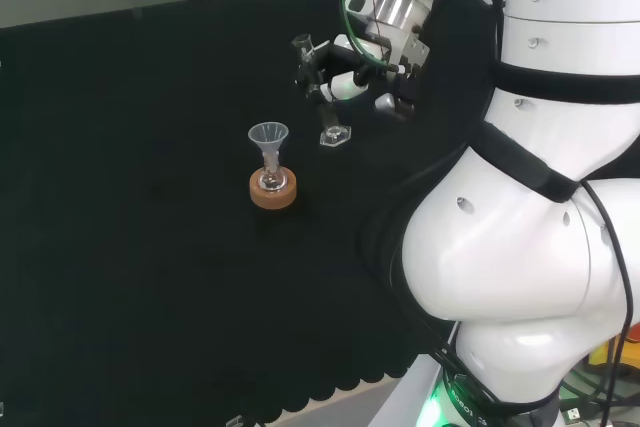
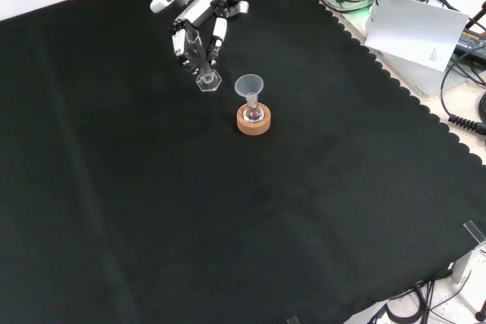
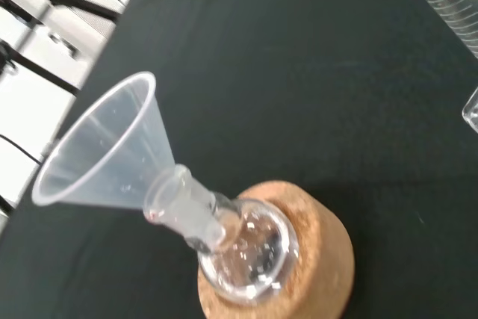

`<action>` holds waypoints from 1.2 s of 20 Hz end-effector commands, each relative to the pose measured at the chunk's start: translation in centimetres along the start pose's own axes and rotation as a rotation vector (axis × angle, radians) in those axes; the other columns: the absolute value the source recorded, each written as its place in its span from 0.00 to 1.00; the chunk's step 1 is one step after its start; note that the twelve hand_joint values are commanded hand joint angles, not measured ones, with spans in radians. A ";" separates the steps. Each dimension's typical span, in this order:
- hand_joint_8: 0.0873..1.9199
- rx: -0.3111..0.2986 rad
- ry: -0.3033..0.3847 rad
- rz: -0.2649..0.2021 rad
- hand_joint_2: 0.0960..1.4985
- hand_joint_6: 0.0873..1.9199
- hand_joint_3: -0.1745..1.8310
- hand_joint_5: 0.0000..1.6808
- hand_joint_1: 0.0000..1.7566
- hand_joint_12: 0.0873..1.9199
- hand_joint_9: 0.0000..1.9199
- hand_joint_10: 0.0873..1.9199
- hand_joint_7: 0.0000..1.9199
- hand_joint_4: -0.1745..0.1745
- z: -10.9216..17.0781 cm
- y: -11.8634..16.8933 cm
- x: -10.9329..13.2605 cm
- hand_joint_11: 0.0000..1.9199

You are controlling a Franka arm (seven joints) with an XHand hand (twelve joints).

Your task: Put the graduated cylinder back on the table.

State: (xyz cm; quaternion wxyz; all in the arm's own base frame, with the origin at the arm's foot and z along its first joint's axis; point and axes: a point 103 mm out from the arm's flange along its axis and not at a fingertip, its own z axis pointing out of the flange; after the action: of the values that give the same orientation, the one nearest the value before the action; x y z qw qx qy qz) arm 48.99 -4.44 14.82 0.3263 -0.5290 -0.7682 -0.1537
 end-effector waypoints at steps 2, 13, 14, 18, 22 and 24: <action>0.68 -0.102 0.057 -0.076 0.79 0.42 0.09 0.52 0.76 0.43 0.57 0.24 0.41 0.28 0.1 1.6 -1.8 0.51; 0.69 -0.177 0.099 -0.096 0.80 0.42 0.09 0.51 0.76 0.43 0.56 0.24 0.40 0.29 1.5 3.2 -3.4 0.50; 0.69 -0.184 0.101 -0.099 0.80 0.42 0.09 0.51 0.76 0.43 0.56 0.24 0.40 0.29 1.5 3.4 -3.4 0.50; 0.69 -0.193 0.104 -0.106 0.80 0.42 0.09 0.51 0.76 0.43 0.56 0.24 0.40 0.29 1.7 3.9 -3.5 0.50; 0.70 -0.188 0.103 -0.101 0.80 0.42 0.09 0.51 0.76 0.43 0.56 0.24 0.40 0.29 2.1 4.2 -3.8 0.50; 0.70 -0.187 0.102 -0.100 0.80 0.42 0.09 0.51 0.76 0.43 0.56 0.24 0.40 0.29 2.3 4.3 -3.9 0.50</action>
State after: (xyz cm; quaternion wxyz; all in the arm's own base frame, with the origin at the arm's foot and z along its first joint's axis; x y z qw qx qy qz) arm 52.87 -4.37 10.35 0.3062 -0.5089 -0.7583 -0.2687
